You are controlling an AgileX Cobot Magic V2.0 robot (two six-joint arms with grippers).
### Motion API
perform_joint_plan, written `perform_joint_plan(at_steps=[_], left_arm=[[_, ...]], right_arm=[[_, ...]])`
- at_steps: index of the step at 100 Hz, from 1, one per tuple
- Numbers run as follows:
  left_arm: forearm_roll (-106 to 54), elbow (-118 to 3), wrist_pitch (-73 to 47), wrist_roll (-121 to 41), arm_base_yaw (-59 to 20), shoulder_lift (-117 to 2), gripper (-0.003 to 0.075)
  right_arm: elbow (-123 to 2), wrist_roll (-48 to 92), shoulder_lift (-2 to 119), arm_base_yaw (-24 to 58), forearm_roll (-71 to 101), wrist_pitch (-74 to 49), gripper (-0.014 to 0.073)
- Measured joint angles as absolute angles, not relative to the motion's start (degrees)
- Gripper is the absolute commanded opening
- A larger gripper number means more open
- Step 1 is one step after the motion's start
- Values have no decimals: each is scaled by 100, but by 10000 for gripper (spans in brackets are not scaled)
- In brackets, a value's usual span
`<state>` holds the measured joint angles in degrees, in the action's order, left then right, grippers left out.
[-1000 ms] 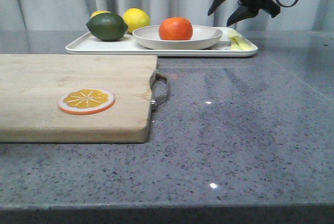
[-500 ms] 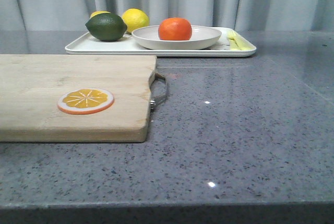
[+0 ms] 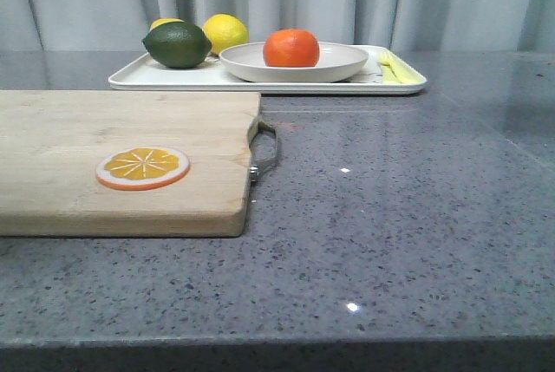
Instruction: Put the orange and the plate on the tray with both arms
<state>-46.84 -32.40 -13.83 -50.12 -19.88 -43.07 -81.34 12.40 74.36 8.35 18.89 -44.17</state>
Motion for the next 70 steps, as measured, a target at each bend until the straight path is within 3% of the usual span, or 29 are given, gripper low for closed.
perform_joint_plan(at_steps=[36,70], left_arm=[[-4684,-3240,-1383,-5012,-1988,-4307,620],[-4684,-3240,-1394,-5012,-1988,-4307,619]], right_arm=[[-5053,1346,4808,835,1889,-3335,435],[-3529,1359,3016,835,1889,-2354,433]])
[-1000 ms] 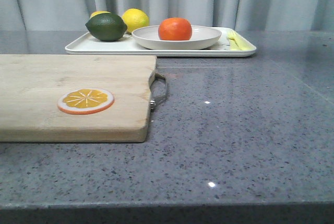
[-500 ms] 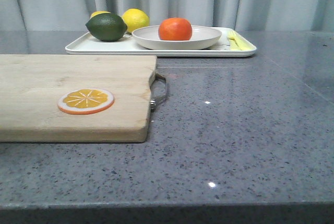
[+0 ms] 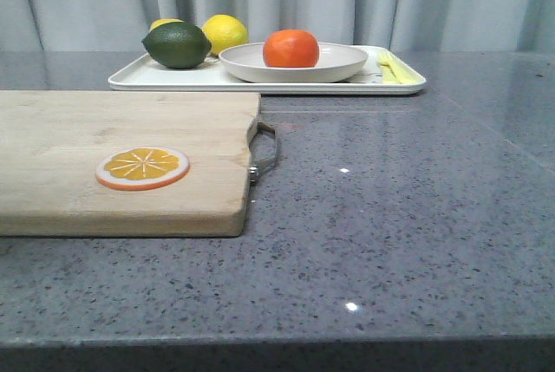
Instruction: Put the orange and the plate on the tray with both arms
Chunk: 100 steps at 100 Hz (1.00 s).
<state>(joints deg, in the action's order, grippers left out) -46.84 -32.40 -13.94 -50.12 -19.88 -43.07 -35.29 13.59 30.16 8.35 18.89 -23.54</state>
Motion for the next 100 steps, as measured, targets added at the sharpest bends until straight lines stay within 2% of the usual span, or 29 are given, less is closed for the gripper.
perform_joint_plan(at_steps=[8,15,22,46,51,100], left_arm=[[-4684,-3240,-1394,-5012,-1988,-4307,588],[-4684,-3240,-1394,-5012,-1988,-4307,517],[-4684,-3240,-1394,-5012,-1988,-4307,411],[-4684,-3240,-1394,-5012,-1988,-4307,-20],[-4684,-3240,-1394,-5012,-1988,-4307,-19],[-4684,-3240,-1394,-5012,-1988,-4307,-19]], right_arm=[[-3415,1359,2900,835,1889,-2301,410],[-3380,1359,2889,835,1889,-2278,357],[-3367,1359,2889,835,1889,-2278,283],[-3367,1372,2889,835,1889,-2265,-26],[-3367,1372,2889,835,1889,-2265,-75],[-3367,1372,2889,835,1889,-2239,-67]])
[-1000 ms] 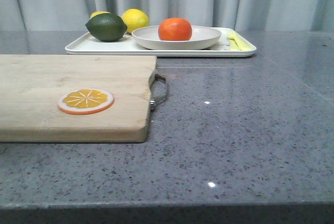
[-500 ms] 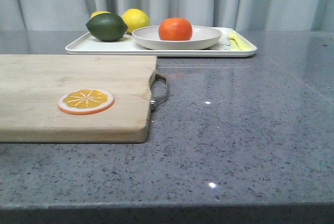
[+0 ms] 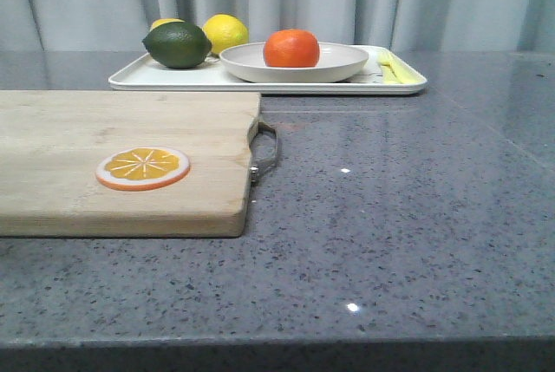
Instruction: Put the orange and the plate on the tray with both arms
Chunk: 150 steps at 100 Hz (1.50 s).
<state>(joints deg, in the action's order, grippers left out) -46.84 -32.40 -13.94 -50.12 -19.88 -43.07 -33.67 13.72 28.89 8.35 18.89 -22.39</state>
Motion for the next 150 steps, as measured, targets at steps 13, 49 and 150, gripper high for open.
perform_joint_plan(at_steps=[13,49,150], left_arm=[[-4684,-3240,-1394,-5012,-1988,-4307,-19],[-4684,-3240,-1394,-5012,-1988,-4307,-19],[850,-993,-744,489,-1839,-1820,-19]], right_arm=[[-3367,1372,2889,835,1889,-2239,-67],[-3367,1372,2889,835,1889,-2239,-67],[-3367,1372,2889,835,1889,-2239,-67]])
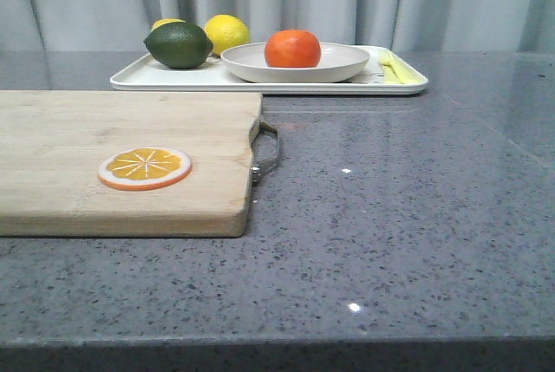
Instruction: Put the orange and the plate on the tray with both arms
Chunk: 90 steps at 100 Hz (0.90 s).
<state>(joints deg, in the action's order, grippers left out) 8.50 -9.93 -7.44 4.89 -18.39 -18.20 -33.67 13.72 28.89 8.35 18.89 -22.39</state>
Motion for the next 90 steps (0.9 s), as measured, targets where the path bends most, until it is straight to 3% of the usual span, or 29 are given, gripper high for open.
perform_joint_plan(at_steps=[51,90], left_arm=[[635,0,-721,497,-830,0,-19],[497,0,-816,279,-710,24,-19]], right_arm=[[-3367,1372,2889,835,1889,-2239,-67],[-3367,1372,2889,835,1889,-2235,-67]])
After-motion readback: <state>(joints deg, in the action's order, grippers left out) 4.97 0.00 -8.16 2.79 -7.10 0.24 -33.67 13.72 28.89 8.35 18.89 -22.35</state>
